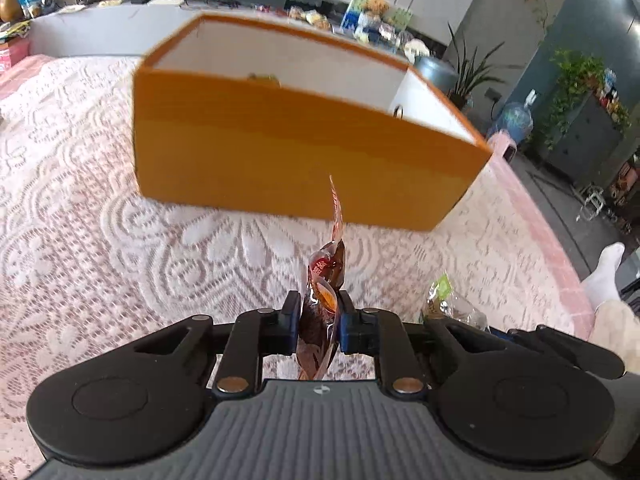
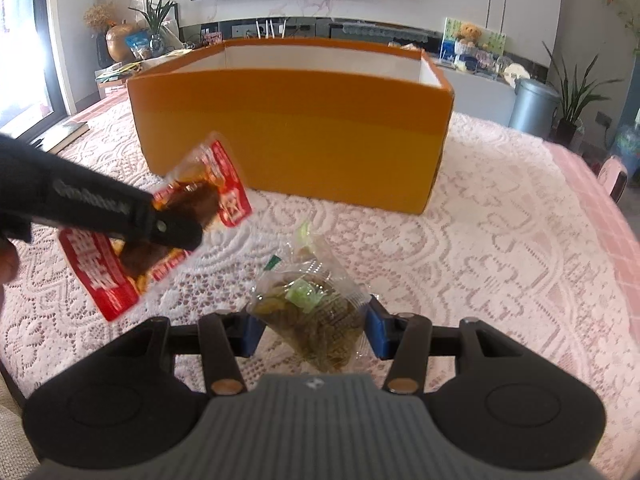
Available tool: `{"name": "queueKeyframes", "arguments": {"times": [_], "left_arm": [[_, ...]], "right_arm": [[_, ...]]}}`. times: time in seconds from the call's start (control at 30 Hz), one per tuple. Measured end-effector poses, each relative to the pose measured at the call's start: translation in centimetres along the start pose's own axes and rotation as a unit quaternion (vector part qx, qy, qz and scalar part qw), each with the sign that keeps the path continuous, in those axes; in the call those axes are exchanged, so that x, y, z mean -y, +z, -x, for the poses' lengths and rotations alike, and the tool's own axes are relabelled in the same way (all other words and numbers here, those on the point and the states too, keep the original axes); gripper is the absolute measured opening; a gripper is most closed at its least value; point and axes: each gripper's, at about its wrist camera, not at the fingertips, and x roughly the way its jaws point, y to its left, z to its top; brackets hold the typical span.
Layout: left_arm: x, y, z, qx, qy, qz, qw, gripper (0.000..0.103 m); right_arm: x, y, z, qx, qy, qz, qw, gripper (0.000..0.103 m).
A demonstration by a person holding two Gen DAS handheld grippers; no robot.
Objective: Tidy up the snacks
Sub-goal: 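Carry the red meat snack with the left tool while the right tool carries the clear bag over the box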
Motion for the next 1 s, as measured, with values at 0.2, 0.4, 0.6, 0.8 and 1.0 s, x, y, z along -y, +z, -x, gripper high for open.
{"name": "queueKeyframes", "arguments": {"times": [0.2,0.4,0.6,0.8,1.0], "left_arm": [[-0.4,1.0,2.9,0.03,-0.002,0.004,0.9995,0.019],[0.5,3.6,4.8,0.055,-0.006,-0.005,0.9985,0.019],[1.4,6.1,5.3,0.078,0.001,-0.027,0.9966,0.019],[2.4,9.0,5.5,0.101,0.013,-0.047,0.9937,0.019],[2.6,11.4,4.5,0.11,0.031,-0.056,0.9919,0.019]], "right_arm": [[0.1,1.1,1.5,0.021,-0.009,0.003,1.0,0.049],[0.1,3.0,3.3,0.052,-0.01,0.016,0.998,0.049],[0.4,6.1,4.6,0.086,-0.013,0.037,0.996,0.049],[0.9,10.3,5.3,0.12,-0.015,0.056,0.991,0.049],[1.5,14.7,4.2,0.135,-0.014,0.07,0.988,0.049]]}}
